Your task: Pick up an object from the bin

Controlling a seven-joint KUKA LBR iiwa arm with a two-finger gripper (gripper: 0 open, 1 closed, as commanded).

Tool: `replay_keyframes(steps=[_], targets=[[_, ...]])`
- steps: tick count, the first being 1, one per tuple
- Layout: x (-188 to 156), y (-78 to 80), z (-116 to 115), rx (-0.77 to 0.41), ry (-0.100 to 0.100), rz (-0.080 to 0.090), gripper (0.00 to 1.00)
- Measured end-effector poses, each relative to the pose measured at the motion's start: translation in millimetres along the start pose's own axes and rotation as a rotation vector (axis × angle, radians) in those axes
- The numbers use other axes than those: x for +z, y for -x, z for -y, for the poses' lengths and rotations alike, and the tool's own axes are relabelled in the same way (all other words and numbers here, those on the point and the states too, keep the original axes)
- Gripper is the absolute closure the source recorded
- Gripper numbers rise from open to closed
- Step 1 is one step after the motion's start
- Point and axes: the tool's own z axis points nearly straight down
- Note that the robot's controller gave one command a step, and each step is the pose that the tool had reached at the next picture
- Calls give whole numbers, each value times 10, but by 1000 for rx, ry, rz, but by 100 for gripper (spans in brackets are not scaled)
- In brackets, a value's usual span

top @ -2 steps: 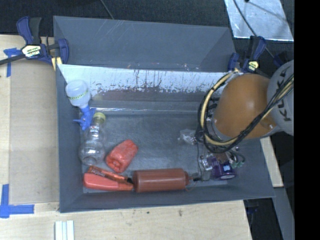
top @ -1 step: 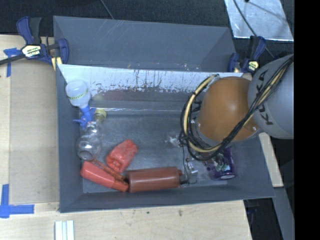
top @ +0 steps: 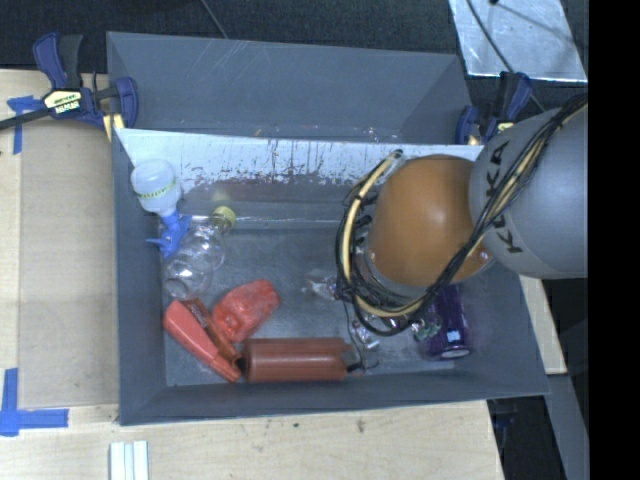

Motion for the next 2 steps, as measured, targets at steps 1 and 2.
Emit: replay_keyframes(steps=[1, 2], targets=[[520, 151, -459, -184, -5, -15, 0], [529, 238, -634, -187, -2, -1, 100]])
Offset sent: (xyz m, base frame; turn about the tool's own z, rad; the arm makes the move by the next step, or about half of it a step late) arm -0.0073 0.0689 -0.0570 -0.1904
